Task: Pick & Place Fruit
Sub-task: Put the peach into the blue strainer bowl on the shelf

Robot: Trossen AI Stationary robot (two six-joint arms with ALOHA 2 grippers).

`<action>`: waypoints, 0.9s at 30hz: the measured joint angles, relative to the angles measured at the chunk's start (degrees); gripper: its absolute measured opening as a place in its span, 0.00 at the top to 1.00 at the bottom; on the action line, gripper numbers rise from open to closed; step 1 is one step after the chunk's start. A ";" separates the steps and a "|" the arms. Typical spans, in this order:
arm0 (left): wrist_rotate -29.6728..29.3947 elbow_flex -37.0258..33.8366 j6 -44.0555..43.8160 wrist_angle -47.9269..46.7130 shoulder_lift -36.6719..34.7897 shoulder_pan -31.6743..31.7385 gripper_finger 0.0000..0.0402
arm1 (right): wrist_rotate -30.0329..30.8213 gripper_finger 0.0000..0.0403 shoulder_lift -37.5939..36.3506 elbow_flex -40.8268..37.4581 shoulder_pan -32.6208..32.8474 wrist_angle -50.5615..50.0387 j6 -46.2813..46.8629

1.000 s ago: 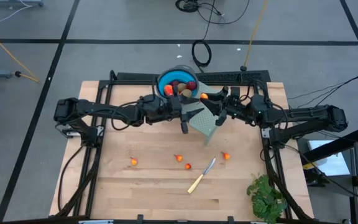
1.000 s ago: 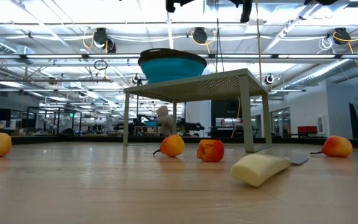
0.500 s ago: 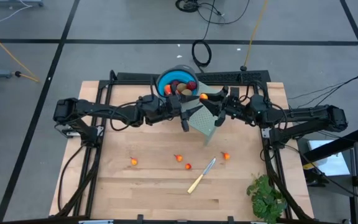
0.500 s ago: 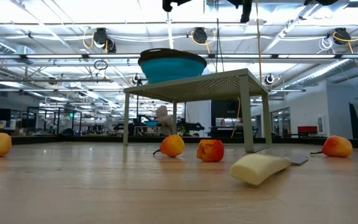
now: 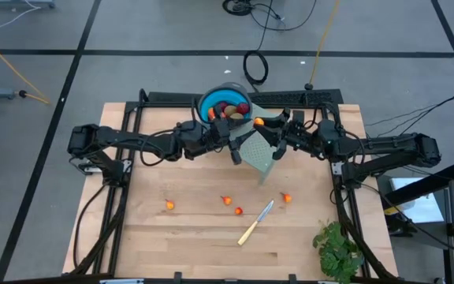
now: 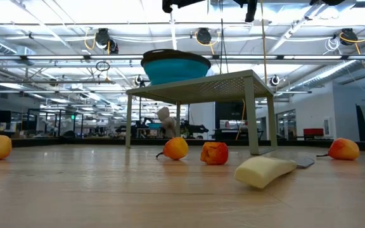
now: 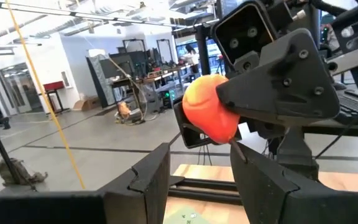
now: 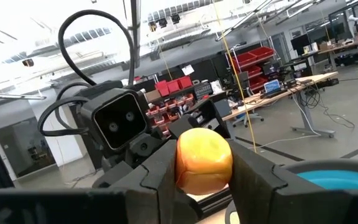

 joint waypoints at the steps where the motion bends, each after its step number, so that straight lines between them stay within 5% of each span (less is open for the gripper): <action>1: 0.00 0.00 0.00 0.06 0.00 0.00 0.58 | 0.00 0.71 0.00 0.00 0.00 0.00 0.00; 12: 0.55 0.00 1.61 0.62 0.00 -0.90 0.81 | 0.07 0.71 -0.01 0.00 0.00 -0.02 0.00; 27: 3.11 0.00 -0.12 0.43 0.00 -0.87 0.99 | 0.01 0.71 -0.02 0.00 0.00 0.17 0.02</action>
